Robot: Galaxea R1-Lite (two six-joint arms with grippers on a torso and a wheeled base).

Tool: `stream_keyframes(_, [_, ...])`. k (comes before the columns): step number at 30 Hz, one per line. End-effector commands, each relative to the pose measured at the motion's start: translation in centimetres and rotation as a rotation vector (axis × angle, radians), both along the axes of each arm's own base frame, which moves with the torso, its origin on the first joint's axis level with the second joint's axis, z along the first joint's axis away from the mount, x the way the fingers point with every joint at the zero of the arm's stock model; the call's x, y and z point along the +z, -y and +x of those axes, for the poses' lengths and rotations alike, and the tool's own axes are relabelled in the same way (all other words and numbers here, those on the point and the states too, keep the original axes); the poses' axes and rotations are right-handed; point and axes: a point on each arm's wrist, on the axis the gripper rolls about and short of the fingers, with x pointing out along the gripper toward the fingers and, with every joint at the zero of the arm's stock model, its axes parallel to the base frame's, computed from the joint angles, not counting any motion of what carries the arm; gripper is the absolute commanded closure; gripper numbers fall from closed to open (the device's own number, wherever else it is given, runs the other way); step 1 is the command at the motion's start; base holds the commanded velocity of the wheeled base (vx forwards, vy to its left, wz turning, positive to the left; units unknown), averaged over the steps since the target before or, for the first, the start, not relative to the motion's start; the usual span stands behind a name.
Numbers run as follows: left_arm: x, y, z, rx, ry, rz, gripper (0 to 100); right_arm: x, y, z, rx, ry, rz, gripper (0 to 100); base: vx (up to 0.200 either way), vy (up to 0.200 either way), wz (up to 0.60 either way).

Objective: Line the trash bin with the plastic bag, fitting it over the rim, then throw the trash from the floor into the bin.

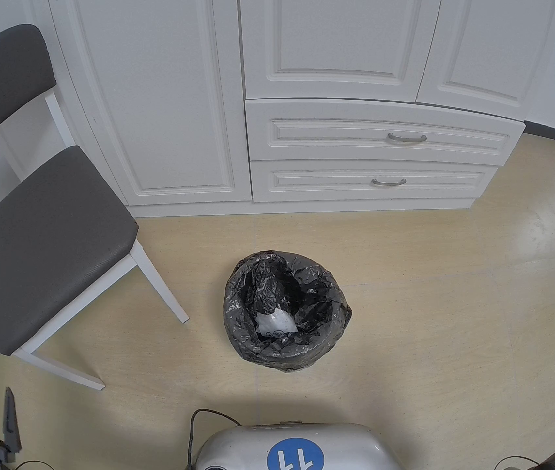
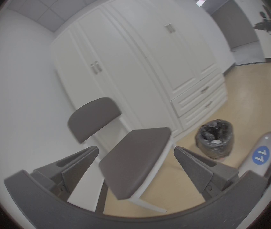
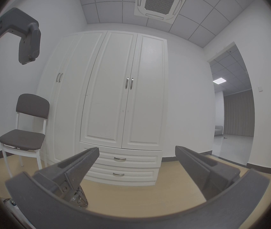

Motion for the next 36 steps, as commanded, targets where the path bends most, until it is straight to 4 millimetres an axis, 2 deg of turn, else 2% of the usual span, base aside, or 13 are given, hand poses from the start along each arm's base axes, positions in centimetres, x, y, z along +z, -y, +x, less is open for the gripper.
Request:
stream_keyframes(1, [-1.5,0.6,0.2,-0.253,-0.096,0.132,0,-0.2,0.0,-0.1,-0.024,0.023,-0.034,0,0.000,0.000,0.00])
stream_keyframes(3, [-2.1,0.6,0.3,-0.261,-0.175,0.115,0,-0.3,0.0,-0.1,-0.024,0.021,-0.034,0,0.000,0.000,0.00])
stream_keyframes(5, [-2.0,0.6,0.3,-0.263,-0.161,0.102,0,-0.3,0.0,-0.1,-0.024,0.021,-0.034,0,0.000,0.000,0.00])
stream_keyframes(9, [-1.9,0.6,0.4,-0.286,-0.174,-0.037,0,-0.4,0.0,-0.1,-0.025,0.010,-0.026,0,0.000,0.000,0.00])
stream_keyframes(11, [-2.1,0.5,0.5,-0.262,-0.210,-0.244,0,-0.6,0.0,0.1,-0.020,-0.016,-0.002,0,0.000,0.000,0.00])
stream_keyframes(15, [-2.5,0.3,0.3,-0.213,-0.209,-0.419,0,-1.6,0.1,0.7,-0.006,-0.121,0.061,0,0.000,0.000,0.00])
stream_keyframes(16, [-2.5,0.3,0.3,-0.213,-0.209,-0.419,0,-1.6,0.1,0.7,-0.006,-0.121,0.061,0,0.000,0.000,0.00])
stream_keyframes(17, [-2.6,0.3,0.3,-0.214,-0.229,-0.436,0,-2.5,0.1,1.0,-0.020,-0.210,0.090,0,0.000,0.000,0.00])
stream_keyframes(22, [-2.6,0.3,0.2,-0.210,-0.240,-0.454,0,-4.2,0.2,1.5,-0.045,-0.381,0.141,0,0.000,0.000,0.00])
stream_keyframes(24, [-2.9,0.2,0.4,-0.156,-0.248,-0.506,0,-5.4,0.3,1.6,-0.062,-0.498,0.173,0,0.000,0.000,0.00])
stream_keyframes(27, [-3.1,0.2,0.4,-0.133,-0.237,-0.549,0,-5.4,0.2,1.6,-0.036,-0.485,0.229,0,0.000,0.000,0.00])
stream_keyframes(32, [-3.1,0.2,0.4,-0.135,-0.236,-0.525,0,-5.4,0.2,1.6,-0.013,-0.488,0.228,0,0.000,0.000,0.00])
stream_keyframes(36, [-3.1,0.2,0.4,-0.137,-0.235,-0.520,0,-5.4,-0.3,1.7,0.182,-0.520,0.101,0,0.000,0.000,0.00])
